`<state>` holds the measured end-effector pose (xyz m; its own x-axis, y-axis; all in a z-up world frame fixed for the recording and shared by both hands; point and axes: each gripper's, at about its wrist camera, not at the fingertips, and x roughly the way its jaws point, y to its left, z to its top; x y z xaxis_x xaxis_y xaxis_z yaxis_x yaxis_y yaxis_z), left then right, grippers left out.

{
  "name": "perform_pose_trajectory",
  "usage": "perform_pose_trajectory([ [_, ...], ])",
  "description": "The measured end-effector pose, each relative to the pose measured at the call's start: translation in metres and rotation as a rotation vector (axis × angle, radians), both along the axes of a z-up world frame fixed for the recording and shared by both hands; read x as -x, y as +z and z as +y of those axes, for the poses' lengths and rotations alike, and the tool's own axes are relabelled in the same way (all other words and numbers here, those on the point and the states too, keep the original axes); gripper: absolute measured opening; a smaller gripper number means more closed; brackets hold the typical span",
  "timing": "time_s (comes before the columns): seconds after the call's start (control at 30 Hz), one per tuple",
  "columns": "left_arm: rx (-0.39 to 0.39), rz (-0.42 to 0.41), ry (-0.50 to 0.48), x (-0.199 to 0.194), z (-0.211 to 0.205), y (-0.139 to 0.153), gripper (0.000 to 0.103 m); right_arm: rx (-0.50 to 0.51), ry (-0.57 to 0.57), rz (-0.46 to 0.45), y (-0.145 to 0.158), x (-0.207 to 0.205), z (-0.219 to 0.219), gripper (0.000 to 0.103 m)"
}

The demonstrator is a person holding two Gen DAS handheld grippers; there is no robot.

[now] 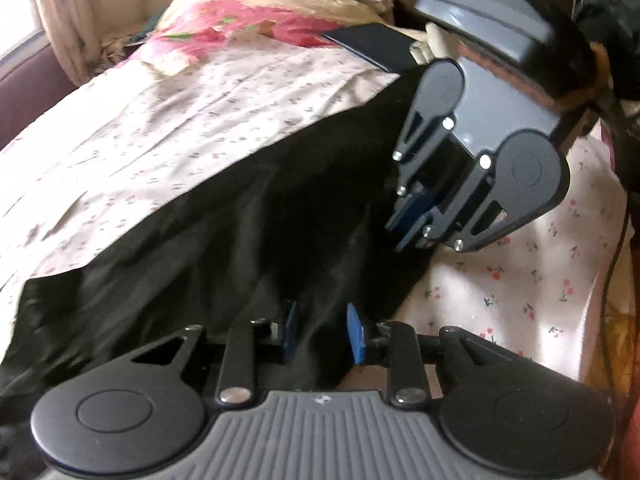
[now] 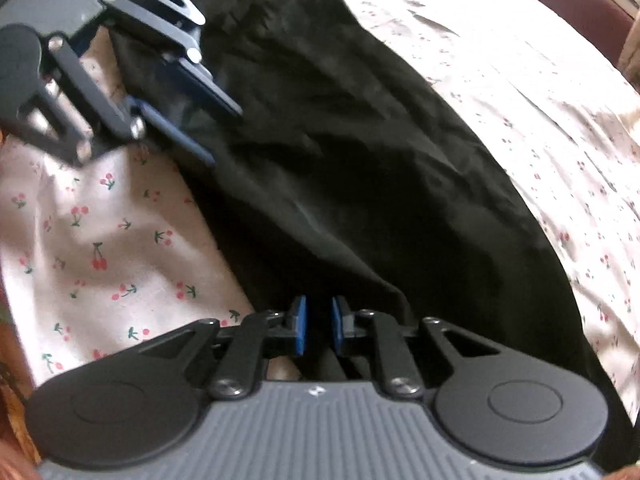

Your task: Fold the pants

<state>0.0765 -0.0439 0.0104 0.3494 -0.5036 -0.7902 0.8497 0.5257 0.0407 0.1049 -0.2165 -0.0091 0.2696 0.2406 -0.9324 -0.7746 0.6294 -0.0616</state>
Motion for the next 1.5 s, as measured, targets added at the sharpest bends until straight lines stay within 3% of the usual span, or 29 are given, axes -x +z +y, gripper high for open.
perform_pose_trajectory([
  [0.17, 0.009, 0.031, -0.017, 0.001, -0.005, -0.007, 0.042, -0.017, 0.031, 0.035, 0.005, -0.007, -0.009, 0.024],
  [0.4, 0.002, 0.041, -0.05, -0.005, -0.026, -0.02, 0.042, -0.015, 0.032, 0.026, -0.008, -0.011, 0.0, 0.026],
  [0.43, 0.001, 0.048, -0.049, -0.007, -0.028, -0.022, 0.042, -0.022, 0.002, 0.04, -0.008, -0.013, 0.0, 0.024],
  [0.47, 0.0, 0.056, -0.048, -0.008, -0.029, -0.023, 0.042, -0.036, -0.027, 0.067, -0.006, -0.016, -0.002, 0.016],
  [0.57, -0.003, 0.069, -0.077, -0.003, -0.029, -0.02, 0.042, -0.078, -0.068, 0.137, 0.001, -0.016, -0.013, 0.003],
  [0.73, -0.048, 0.034, -0.146, 0.011, -0.029, -0.017, 0.043, -0.098, -0.048, 0.266, 0.005, 0.008, -0.015, 0.002],
  [0.87, -0.048, 0.027, -0.16, 0.011, -0.028, -0.01, 0.043, -0.118, -0.058, 0.242, 0.02, 0.021, -0.023, 0.007],
  [0.93, -0.022, 0.018, -0.16, 0.009, -0.028, -0.002, 0.045, -0.137, -0.077, 0.179, 0.033, 0.022, -0.031, 0.008],
  [1.0, 0.031, 0.017, -0.14, 0.004, -0.029, 0.006, 0.045, -0.186, -0.164, 0.142, 0.039, 0.016, -0.048, 0.008],
  [1.1, 0.09, 0.013, -0.068, -0.01, -0.04, 0.001, 0.047, -0.205, -0.357, 0.033, 0.022, -0.011, -0.064, 0.014],
  [1.17, 0.074, 0.092, -0.05, -0.017, -0.048, -0.015, 0.046, -0.207, -0.432, 0.08, 0.001, -0.022, -0.068, 0.014],
  [1.23, 0.05, 0.16, -0.071, -0.01, -0.049, -0.029, 0.048, -0.176, -0.385, 0.125, -0.002, -0.016, -0.061, 0.014],
  [1.33, 0.043, 0.104, -0.116, 0.018, -0.045, -0.033, 0.058, -0.119, -0.303, 0.203, -0.001, 0.007, -0.052, 0.015],
  [1.4, 0.047, 0.101, -0.127, 0.024, -0.044, -0.028, 0.059, -0.107, -0.279, 0.256, -0.004, 0.015, -0.049, 0.014],
  [1.5, 0.077, 0.117, -0.099, 0.019, -0.029, -0.013, 0.058, -0.136, -0.327, 0.252, 0.011, 0.013, -0.052, 0.013],
])
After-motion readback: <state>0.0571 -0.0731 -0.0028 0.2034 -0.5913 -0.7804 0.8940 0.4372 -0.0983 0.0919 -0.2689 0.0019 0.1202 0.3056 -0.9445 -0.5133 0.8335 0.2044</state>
